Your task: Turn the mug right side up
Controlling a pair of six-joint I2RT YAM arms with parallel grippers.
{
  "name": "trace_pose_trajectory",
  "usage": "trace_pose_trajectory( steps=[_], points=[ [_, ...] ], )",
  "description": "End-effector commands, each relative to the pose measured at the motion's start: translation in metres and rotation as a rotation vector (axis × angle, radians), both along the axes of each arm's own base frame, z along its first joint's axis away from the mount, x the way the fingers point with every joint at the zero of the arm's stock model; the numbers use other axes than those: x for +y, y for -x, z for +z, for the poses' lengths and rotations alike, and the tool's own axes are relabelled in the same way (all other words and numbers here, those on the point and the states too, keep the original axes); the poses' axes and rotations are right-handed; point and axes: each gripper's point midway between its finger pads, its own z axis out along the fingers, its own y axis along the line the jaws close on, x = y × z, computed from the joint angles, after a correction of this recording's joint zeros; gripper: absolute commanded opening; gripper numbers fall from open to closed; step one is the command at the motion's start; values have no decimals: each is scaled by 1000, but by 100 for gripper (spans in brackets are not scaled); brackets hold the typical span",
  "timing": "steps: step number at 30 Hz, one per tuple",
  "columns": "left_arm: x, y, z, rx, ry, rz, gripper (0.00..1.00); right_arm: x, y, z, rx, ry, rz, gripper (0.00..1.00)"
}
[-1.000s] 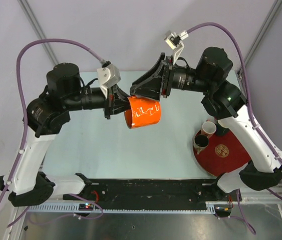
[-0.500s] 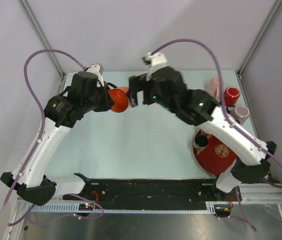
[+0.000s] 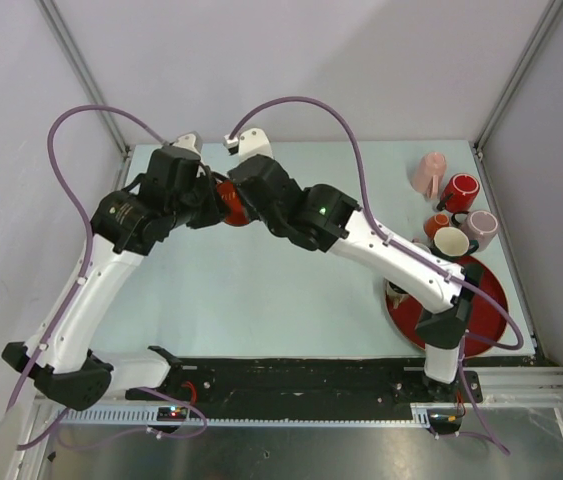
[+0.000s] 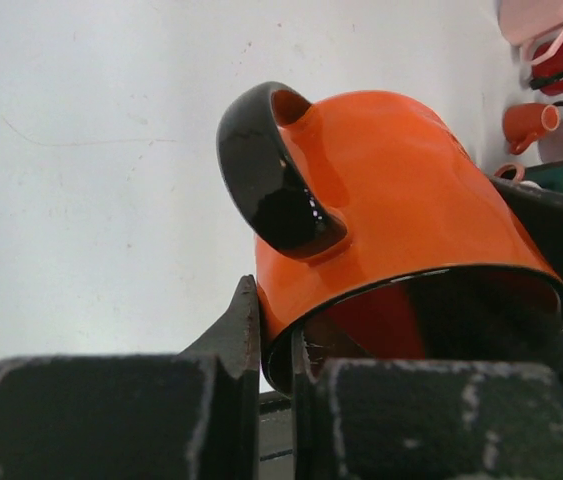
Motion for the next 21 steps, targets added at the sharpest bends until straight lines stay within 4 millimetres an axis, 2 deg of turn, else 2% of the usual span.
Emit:
trace_pose_trajectory(
  steps=[1,2,3,5,6,10,12,14,17,18,21],
  points=[
    [-6,-7,22,-80,71,11,0,-14,-23,17,-87,38,-88,21],
    [-7,-7,21,-78,69,8,0,-14,-25,16,-95,52,-92,11],
    [-7,-7,21,-79,66,7,0,-15,-28,13,-97,68,-99,5],
    [-7,-7,21,-81,58,-5,0,-20,-33,9,-93,90,-116,1],
    [-8,-7,21,-86,50,-16,3,-24,-35,6,-85,94,-131,1],
    [-8,-4,28,-118,26,-72,53,-50,-45,-5,-51,86,-205,0],
    [-10,3,32,-135,33,-114,68,-66,-47,-4,-30,29,-234,0],
    [-19,16,37,-141,62,-207,74,-82,-48,-4,-16,-30,-262,0],
    [-30,35,46,-173,89,-337,74,-109,-48,-5,-13,-85,-315,0],
    [-31,39,50,-192,90,-360,74,-122,-49,0,-20,-111,-339,0],
    [-30,45,66,-277,60,-420,74,-159,-48,-1,-11,-151,-418,0]
  ],
)
